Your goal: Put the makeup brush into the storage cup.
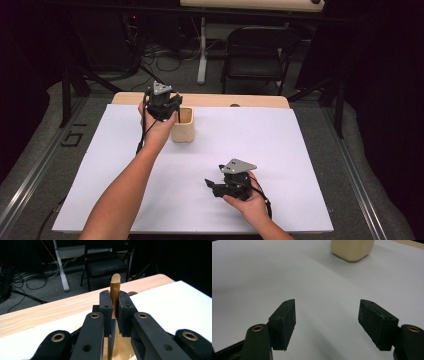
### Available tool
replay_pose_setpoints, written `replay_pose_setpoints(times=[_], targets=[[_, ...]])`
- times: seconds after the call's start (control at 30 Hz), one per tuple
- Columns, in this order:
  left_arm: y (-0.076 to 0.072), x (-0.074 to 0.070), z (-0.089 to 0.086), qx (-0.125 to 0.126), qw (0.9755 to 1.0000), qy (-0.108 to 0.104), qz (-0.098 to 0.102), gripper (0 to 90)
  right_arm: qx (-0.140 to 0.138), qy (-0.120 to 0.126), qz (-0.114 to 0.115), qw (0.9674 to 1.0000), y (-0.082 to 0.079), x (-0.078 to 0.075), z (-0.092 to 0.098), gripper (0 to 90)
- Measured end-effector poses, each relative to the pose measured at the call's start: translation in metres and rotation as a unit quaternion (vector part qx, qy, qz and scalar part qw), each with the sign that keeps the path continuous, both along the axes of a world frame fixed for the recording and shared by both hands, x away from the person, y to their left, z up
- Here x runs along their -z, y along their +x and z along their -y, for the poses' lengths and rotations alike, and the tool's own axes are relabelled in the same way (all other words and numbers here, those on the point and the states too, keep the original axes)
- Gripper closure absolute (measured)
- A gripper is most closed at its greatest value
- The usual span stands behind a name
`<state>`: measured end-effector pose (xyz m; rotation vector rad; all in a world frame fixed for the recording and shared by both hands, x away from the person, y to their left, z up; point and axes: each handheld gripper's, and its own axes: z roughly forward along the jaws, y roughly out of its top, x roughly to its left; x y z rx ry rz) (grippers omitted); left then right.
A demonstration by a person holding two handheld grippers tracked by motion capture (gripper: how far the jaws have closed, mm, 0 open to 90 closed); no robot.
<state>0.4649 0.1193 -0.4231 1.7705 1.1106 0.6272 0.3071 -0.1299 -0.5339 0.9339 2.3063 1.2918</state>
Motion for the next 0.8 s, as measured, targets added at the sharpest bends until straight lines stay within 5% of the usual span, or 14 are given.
replay_pose_setpoints(times=[0.8], targets=[[0.005,0.023,0.000,0.005,0.9987,0.042,-0.028,83.8,-0.002,0.000,0.002,1.0000,0.000,0.000,0.000,30.6]])
